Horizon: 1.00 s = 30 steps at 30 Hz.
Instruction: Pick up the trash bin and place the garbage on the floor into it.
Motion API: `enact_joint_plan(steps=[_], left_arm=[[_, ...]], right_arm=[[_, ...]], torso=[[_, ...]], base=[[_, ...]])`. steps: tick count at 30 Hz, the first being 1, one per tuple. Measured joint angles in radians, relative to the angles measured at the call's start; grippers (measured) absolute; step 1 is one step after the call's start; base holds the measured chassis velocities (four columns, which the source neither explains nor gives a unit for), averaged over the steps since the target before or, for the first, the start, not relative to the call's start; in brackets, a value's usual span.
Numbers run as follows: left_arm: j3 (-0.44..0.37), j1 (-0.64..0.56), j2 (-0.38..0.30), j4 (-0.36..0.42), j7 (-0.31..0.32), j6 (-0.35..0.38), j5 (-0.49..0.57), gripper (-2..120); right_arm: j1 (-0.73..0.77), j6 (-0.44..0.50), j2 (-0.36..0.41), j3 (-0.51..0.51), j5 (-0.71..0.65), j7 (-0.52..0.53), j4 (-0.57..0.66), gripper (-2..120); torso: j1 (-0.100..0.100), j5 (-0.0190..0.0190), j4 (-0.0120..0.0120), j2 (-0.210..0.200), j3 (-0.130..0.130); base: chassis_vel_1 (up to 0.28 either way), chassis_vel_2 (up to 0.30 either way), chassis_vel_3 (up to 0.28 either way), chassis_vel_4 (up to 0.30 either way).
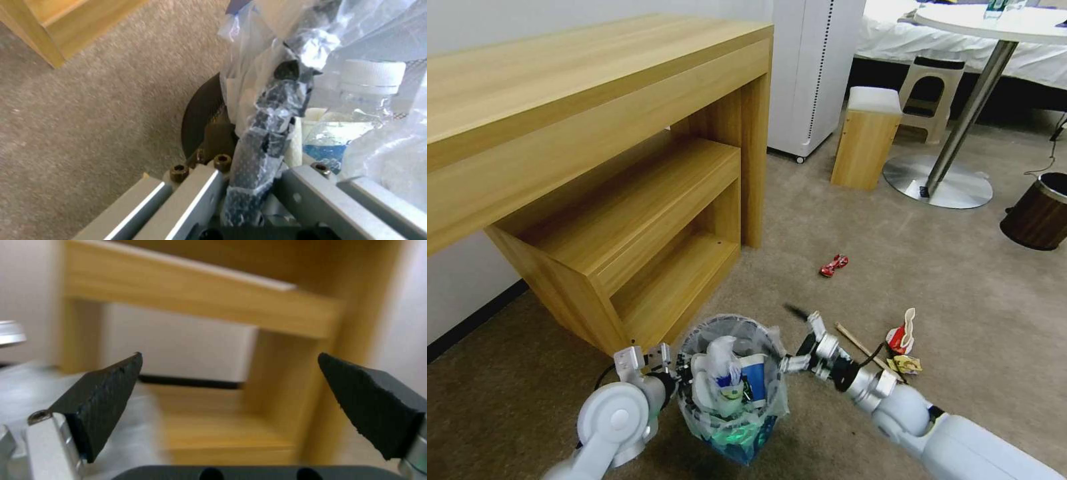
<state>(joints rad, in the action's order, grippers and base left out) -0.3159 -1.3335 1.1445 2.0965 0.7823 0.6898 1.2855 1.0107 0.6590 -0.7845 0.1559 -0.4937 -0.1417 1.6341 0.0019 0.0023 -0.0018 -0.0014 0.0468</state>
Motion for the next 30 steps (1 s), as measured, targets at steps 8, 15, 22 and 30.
enact_joint_plan(steps=[8, 15, 22, 30], left_arm=[[-0.046, -0.022, -0.022, 0.024, -0.003, -0.008, -0.016, 0], [-0.086, -0.025, -0.044, 0.047, -0.003, -0.016, 0.004, 0], [-0.096, -0.037, -0.049, 0.064, -0.004, -0.019, -0.003, 0], [-0.093, -0.046, -0.025, 0.091, -0.016, -0.020, -0.039, 0]], right_arm=[[0.045, -0.080, -0.007, -0.248, 0.045, 0.291, 0.030, 100], [0.075, -0.219, 0.001, -0.422, 0.064, 0.515, 0.009, 100], [0.187, -0.278, -0.032, -0.575, 0.063, 0.581, 0.026, 100], [0.410, -0.326, -0.079, -0.766, 0.068, 0.564, 0.071, 100]], torso=[[0.000, 0.0000, 0.0001, 0.000, 0.000], [0.000, 0.0002, 0.0000, 0.000, 0.000], [0.000, 0.0002, 0.0002, 0.000, 0.000], [0.000, -0.0002, -0.0002, 0.000, 0.000]], base=[[0.000, 0.000, 0.000, 0.000], [0.000, 0.000, 0.000, 0.000], [0.000, 0.000, 0.000, 0.000], [0.000, 0.000, 0.000, 0.000]])
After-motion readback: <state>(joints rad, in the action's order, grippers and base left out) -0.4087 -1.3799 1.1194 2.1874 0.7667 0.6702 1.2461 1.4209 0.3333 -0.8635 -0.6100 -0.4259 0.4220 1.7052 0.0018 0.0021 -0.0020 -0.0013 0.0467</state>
